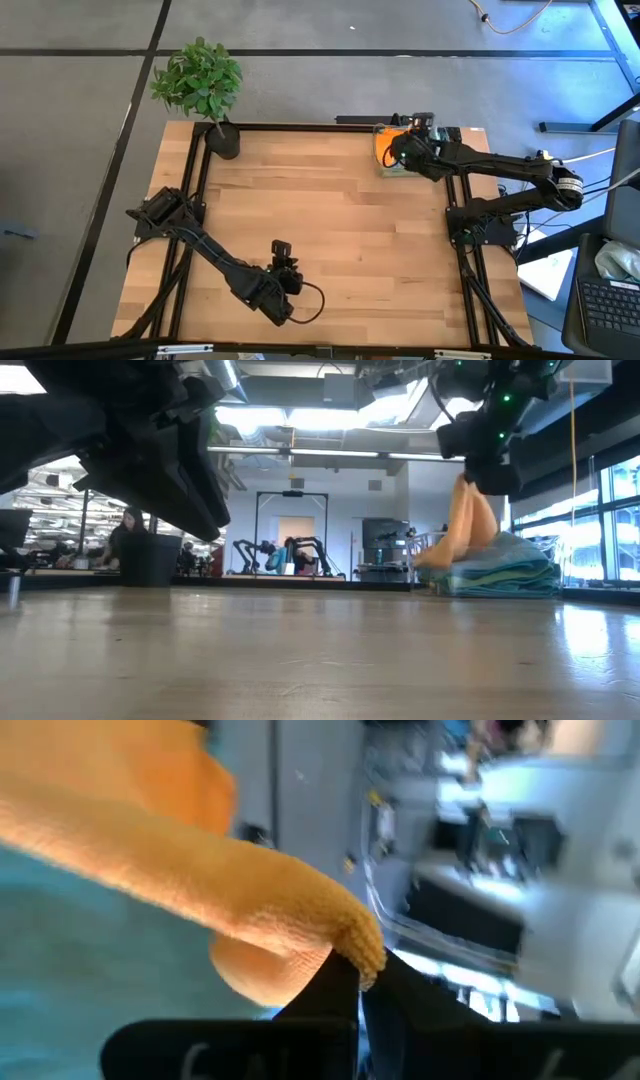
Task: Fold microfiber towels
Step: Put the orange microfiber towel into the transparent bin
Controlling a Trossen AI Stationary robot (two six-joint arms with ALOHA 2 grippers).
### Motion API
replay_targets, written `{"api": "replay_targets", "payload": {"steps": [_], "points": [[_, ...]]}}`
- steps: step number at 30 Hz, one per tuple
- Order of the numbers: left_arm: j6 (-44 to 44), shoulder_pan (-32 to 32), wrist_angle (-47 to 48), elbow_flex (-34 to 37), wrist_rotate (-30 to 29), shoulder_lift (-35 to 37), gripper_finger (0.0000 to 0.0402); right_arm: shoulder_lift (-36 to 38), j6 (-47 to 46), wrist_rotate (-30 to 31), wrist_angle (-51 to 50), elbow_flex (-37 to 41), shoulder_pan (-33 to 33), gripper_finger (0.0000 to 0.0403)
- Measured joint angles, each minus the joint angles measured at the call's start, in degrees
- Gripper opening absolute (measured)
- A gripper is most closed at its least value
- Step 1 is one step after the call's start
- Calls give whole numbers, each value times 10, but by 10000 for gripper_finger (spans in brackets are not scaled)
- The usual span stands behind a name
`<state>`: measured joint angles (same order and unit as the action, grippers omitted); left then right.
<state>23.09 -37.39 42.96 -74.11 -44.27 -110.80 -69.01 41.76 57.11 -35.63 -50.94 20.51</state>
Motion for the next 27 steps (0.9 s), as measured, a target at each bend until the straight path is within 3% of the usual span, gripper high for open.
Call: {"api": "replay_targets", "payload": {"steps": [2,7,13,18,23,27], "points": [[2,-1,0,0,0,0,91,0,23,-41,0,2,0,5],[5,-3,-2,0,0,0,91,-2,123,-78,-33,52,0,5],[6,-3,-3,0,0,0,91,-2,182,-83,-38,138,-5,9],[8,-3,-4,0,0,0,91,-3,71,-59,-41,151,-17,26],[8,-3,-7,0,1,0,91,-3,-79,-69,-98,97,-20,60],[13,-3,-7,0,4,0,91,-3,-194,-208,-211,30,-16,91]]}}
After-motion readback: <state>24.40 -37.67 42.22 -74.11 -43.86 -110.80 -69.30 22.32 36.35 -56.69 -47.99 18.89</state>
